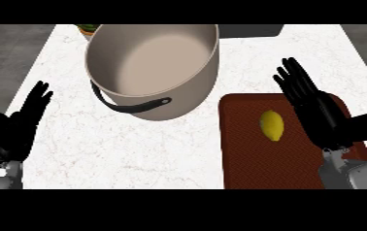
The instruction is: Pick the lemon from the tray and place it in the pot
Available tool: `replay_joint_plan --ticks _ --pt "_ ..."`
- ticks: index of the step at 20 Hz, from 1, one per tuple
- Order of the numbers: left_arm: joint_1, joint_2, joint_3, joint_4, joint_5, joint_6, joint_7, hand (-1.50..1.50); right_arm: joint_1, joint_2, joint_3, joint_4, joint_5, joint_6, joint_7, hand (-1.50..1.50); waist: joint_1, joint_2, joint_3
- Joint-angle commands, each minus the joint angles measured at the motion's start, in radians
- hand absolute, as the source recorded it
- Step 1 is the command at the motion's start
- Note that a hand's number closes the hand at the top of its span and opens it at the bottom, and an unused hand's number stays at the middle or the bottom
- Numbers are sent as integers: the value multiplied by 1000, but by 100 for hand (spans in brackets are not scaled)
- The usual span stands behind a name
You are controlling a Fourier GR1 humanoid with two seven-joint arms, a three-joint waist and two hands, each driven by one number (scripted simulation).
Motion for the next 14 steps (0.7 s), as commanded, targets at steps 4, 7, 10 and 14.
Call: replay_joint_plan --ticks 4,7,10,14 --pt "-19 62 -2 1 -90 39 41 0 -27 38 -15 135 288 -327 -24 150 12 18 -54" --pt "16 50 -4 22 -70 39 83 0 50 -228 -10 218 529 -359 35 150 -21 46 -96" --pt "31 26 -12 43 -62 51 123 0 33 -100 -146 219 626 -727 -17 -150 -46 20 -64" --pt "3 24 -48 22 -84 56 205 0 79 43 -3 239 883 -984 5 -150 -9 15 -58"
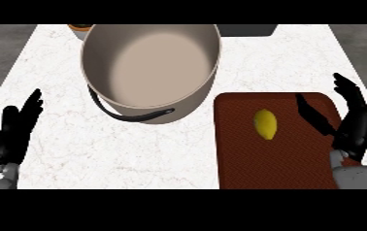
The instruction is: Pick the lemon from the tray and place it in the pot
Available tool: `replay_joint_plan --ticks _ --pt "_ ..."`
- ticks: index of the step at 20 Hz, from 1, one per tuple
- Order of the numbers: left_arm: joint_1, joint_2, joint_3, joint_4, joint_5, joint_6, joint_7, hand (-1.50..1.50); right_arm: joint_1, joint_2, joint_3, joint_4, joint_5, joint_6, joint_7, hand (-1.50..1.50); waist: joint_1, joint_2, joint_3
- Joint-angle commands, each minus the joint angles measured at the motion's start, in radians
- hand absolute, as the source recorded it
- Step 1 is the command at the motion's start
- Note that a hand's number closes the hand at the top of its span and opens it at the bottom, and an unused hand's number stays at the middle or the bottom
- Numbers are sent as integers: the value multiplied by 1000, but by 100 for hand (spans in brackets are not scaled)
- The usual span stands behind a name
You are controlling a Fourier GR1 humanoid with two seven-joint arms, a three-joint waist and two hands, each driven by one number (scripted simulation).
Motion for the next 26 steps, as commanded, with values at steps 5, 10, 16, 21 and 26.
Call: replay_joint_plan --ticks 5,10,16,21,26 --pt "-53 -18 -20 -4 -18 24 109 0 46 139 158 63 509 -217 288 -150 12 -9 -3" --pt "-48 -15 -27 3 -30 18 100 0 29 112 115 100 663 26 567 -150 7 -9 -8" --pt "-65 -15 -33 -19 -31 15 128 0 -67 149 176 29 747 390 893 -150 24 -14 -6" --pt "-75 -34 -40 7 -48 29 125 0 -194 247 219 -70 703 693 1166 -150 23 -11 -1" --pt "-48 -39 -56 -59 -67 44 166 0 -203 286 228 -194 732 875 1341 -150 18 -16 4"
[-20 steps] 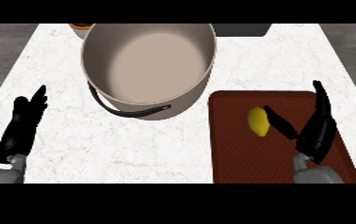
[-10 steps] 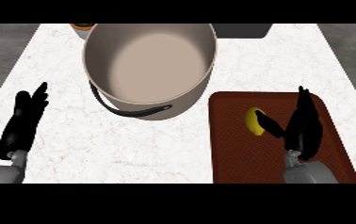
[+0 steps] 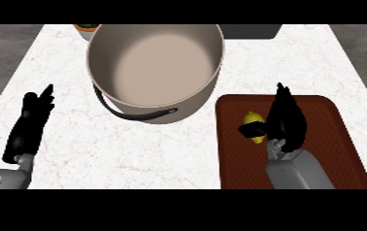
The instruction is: Pick the lemon from the tray and place it in the pot
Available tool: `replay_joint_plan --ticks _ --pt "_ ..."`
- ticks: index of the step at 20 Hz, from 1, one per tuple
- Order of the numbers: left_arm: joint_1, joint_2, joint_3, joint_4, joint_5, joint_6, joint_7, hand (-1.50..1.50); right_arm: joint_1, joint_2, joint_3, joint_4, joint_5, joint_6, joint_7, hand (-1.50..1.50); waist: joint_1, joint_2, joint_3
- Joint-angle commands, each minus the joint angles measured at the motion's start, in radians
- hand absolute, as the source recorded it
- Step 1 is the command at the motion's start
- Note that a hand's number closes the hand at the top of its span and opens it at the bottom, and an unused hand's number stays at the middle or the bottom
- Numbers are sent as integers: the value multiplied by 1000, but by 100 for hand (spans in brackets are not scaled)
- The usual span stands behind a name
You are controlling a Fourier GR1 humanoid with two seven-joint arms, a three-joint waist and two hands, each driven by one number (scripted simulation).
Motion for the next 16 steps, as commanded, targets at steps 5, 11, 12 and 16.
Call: replay_joint_plan --ticks 5,11,12,16 --pt "49 -20 0 -20 -17 8 -31 0 -58 72 -61 -80 28 262 296 -150 4 5 4" --pt "-3 0 36 1 -7 -25 6 0 -53 145 -86 -41 90 261 276 -150 6 9 5" --pt "-29 -11 19 1 -31 -9 24 0 -8 124 -122 -51 74 250 226 -150 -2 9 5" --pt "8 -9 46 -9 -6 -45 -2 0 20 136 -159 -11 102 244 173 -150 5 9 6"
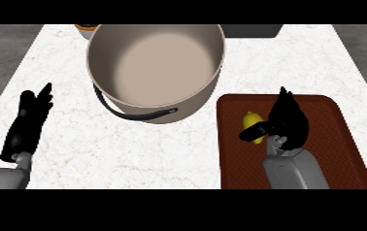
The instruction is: Pick the lemon from the tray and place it in the pot
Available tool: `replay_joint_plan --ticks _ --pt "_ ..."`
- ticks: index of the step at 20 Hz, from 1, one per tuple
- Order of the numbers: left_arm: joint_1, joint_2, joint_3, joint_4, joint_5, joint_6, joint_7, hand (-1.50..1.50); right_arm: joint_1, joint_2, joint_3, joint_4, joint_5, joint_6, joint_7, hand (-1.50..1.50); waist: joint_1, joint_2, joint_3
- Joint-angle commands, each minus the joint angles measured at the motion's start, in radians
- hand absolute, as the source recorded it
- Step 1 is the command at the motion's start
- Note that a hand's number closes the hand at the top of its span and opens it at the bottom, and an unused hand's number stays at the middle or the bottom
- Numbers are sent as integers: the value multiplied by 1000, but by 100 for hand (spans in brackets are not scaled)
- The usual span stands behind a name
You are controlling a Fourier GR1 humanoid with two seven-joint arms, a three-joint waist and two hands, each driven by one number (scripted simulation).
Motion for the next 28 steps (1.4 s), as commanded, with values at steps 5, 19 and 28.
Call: replay_joint_plan --ticks 5,19,28 --pt "-1 -26 11 22 -42 -12 -21 0 -21 -2 -100 96 23 18 47 -150 2 2 1" --pt "-53 -57 62 103 -62 -53 -51 0 -30 24 -157 281 16 -50 -16 -150 2 4 1" --pt "-60 -78 91 38 -86 -76 23 0 -67 27 -178 358 -22 -125 -39 -150 4 2 1"
